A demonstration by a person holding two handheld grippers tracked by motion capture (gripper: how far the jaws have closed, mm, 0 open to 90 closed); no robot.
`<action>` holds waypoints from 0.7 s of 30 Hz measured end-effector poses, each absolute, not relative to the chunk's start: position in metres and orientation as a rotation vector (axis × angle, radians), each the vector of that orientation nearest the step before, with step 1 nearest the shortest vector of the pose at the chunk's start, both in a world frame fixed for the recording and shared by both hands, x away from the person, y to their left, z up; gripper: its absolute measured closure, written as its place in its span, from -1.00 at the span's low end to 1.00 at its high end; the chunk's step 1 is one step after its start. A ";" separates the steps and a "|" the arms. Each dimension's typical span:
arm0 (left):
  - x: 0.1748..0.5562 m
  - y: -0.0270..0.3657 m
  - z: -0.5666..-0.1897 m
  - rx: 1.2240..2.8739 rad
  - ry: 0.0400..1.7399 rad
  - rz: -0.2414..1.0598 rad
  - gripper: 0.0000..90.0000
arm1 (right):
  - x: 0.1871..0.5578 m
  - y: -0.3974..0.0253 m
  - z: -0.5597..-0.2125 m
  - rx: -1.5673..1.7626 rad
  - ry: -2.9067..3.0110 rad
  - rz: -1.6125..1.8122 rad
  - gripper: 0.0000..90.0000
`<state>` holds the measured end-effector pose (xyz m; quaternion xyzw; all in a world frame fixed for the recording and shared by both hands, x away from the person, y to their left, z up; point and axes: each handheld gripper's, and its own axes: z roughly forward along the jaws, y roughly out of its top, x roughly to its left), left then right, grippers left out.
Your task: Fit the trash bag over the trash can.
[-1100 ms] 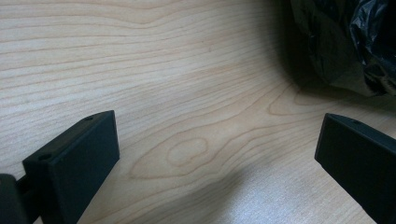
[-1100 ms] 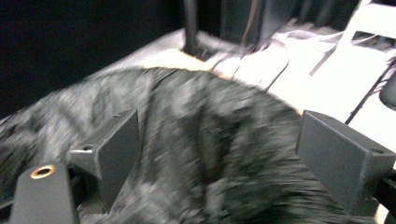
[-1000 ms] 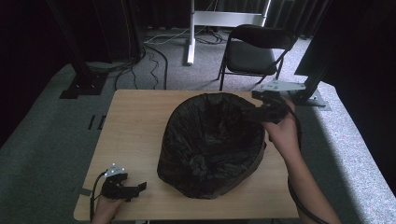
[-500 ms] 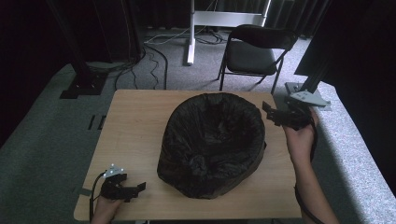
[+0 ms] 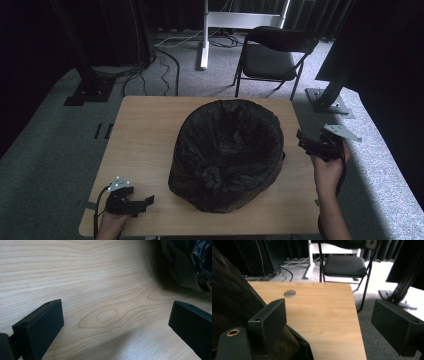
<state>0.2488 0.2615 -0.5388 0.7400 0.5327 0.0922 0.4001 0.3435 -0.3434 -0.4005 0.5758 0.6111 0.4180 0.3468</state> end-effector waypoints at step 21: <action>0.244 0.264 -0.540 1.872 1.343 0.233 -1.00 | 0.285 -0.344 -0.505 1.613 1.604 1.014 -0.73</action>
